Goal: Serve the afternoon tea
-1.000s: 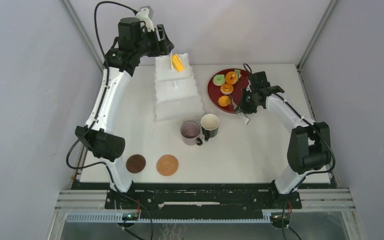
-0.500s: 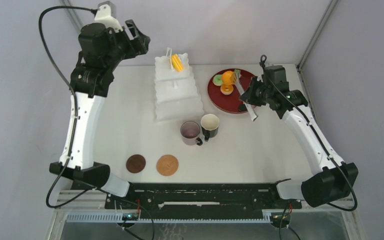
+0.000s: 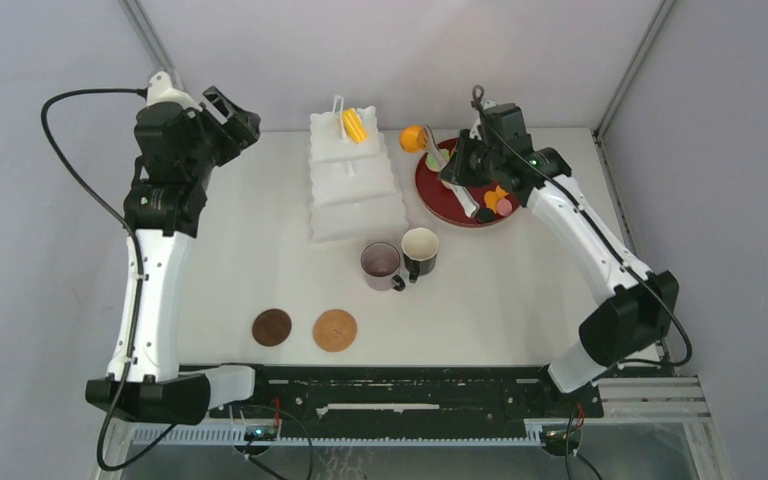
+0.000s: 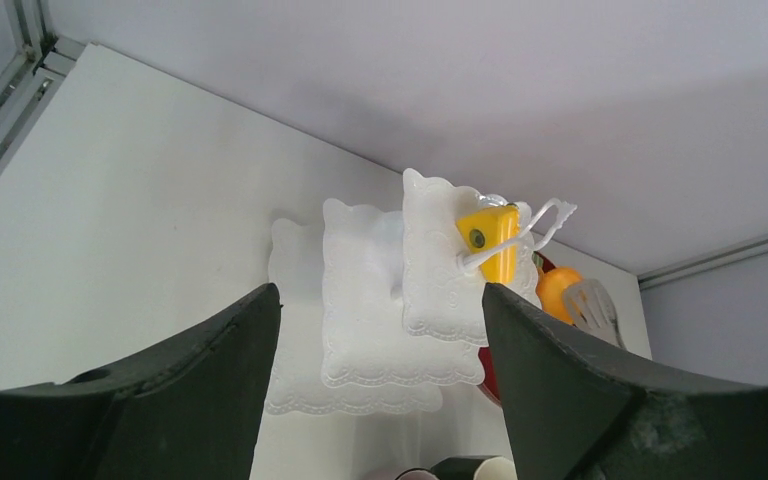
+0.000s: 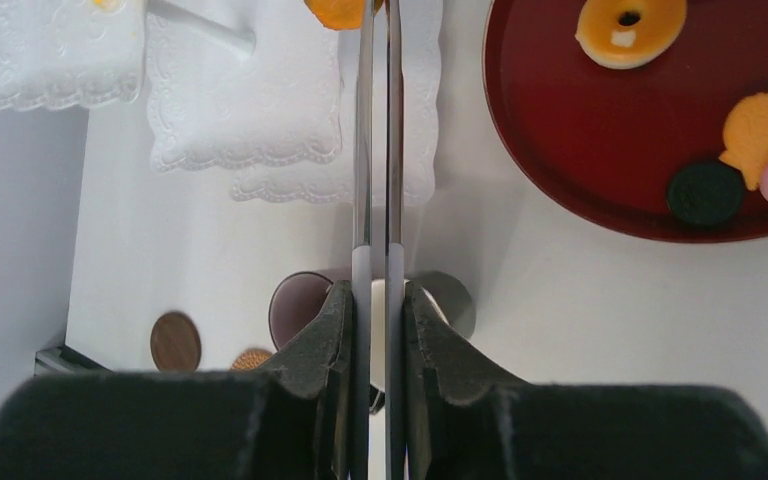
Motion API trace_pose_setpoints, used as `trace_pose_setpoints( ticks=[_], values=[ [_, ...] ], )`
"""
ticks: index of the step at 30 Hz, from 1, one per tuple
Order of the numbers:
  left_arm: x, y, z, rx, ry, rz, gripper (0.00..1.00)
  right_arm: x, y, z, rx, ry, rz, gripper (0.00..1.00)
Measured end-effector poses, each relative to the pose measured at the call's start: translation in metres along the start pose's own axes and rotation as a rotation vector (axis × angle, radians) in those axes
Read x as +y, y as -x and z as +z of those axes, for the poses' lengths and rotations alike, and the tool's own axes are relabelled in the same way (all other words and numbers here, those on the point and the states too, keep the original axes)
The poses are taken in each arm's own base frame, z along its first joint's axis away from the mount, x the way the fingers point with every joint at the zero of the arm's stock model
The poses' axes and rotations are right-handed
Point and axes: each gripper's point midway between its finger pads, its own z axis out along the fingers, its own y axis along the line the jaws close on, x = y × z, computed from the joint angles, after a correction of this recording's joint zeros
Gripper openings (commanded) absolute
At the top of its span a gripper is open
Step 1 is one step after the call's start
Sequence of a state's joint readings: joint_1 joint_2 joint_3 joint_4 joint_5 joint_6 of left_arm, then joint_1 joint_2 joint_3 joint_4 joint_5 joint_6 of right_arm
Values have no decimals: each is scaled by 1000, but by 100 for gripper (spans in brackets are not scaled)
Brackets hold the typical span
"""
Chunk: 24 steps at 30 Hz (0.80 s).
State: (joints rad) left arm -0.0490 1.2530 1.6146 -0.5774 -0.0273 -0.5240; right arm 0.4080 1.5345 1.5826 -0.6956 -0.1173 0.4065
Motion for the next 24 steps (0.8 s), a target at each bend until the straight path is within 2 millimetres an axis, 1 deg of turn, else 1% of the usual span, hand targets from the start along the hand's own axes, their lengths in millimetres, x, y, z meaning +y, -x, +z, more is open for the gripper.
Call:
trace_pose_setpoints(
  ticks=[5,9,13,21,22,24],
  values=[
    [0,11,-24,-66,-4,-14,79,4,0,33,45,9,9,0],
    [-1,23,-39,-116,-8,-15,79,16,-6,58,86,32,-5,0],
    [1,27,-43,-136,5,-15,79,33,-11,79,117,60,-24,0],
    [6,28,-46,-143,25,-1,79,51,-17,104,155,102,-40,0],
    [7,27,-47,-143,26,0,80,52,-17,106,156,105,-41,4],
    [8,26,-49,-142,30,0,80,55,-17,110,158,108,-40,23]
  ],
)
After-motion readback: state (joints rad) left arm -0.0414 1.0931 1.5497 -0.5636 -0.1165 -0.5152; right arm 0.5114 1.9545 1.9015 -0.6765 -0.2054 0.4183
